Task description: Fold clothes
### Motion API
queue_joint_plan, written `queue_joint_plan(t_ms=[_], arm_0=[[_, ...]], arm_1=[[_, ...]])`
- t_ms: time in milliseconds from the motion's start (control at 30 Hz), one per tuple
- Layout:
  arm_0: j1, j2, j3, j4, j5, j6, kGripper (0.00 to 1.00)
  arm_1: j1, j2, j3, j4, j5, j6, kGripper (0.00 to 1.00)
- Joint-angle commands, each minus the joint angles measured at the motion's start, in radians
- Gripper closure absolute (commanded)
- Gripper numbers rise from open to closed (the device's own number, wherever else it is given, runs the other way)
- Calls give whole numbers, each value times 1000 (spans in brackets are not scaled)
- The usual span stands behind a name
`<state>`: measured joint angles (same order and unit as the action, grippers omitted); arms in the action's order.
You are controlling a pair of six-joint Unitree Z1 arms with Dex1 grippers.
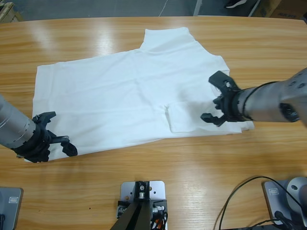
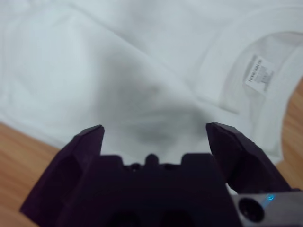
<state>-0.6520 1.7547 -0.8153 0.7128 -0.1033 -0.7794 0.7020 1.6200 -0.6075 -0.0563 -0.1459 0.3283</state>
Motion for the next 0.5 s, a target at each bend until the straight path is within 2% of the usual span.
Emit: queue_joint_plan(t_ms=[33, 133, 333, 500], arm_0=[[-12, -15, 28, 21, 1, -29, 0], [-12, -26, 31, 31, 1, -27, 0], [-17, -25, 33, 52, -9, -33, 0], [-47, -24, 38, 57, -9, -71, 0]], arm_1=[[-42, 116, 27, -38, -24, -19, 147], [-52, 118, 12, 115, -24, -2, 147], [-52, 95, 20, 178, -30, 31, 147], [-52, 91, -26, 343, 23, 138, 147]])
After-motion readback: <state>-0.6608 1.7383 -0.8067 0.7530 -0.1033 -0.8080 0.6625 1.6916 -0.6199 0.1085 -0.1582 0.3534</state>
